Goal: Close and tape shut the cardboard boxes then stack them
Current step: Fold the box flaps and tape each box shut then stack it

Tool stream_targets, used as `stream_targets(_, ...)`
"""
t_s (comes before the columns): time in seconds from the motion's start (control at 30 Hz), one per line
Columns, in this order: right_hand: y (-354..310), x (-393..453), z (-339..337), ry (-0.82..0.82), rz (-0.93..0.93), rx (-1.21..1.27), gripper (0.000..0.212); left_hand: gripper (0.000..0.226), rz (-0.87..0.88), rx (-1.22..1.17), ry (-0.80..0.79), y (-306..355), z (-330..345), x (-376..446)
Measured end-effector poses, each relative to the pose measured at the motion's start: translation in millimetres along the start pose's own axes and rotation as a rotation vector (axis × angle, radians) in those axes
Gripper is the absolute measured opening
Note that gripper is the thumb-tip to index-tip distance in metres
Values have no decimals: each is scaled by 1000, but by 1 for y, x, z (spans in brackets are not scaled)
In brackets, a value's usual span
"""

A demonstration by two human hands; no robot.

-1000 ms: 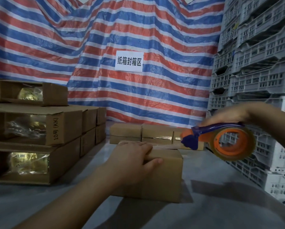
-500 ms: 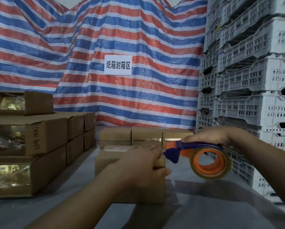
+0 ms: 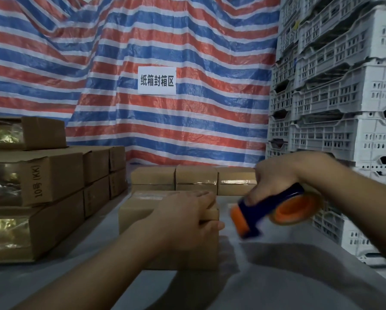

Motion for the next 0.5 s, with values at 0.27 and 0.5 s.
stream_targets(0.27,7,-12,29,495,150,-251,56,68,-4,21,-29,0,0,1)
stream_targets(0.5,4,-42,94,640,334,-85,62,65,6,32,-9,2,-1,0)
Point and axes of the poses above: each hand's wrist, its own x-axis towards the middle knuckle, its own z-axis out of the palm, y = z × x, the point moved 6 cm from there along x, towards the middle knuckle, and after that the axes turned 3 degrees about -x, right-handed, at the moved point
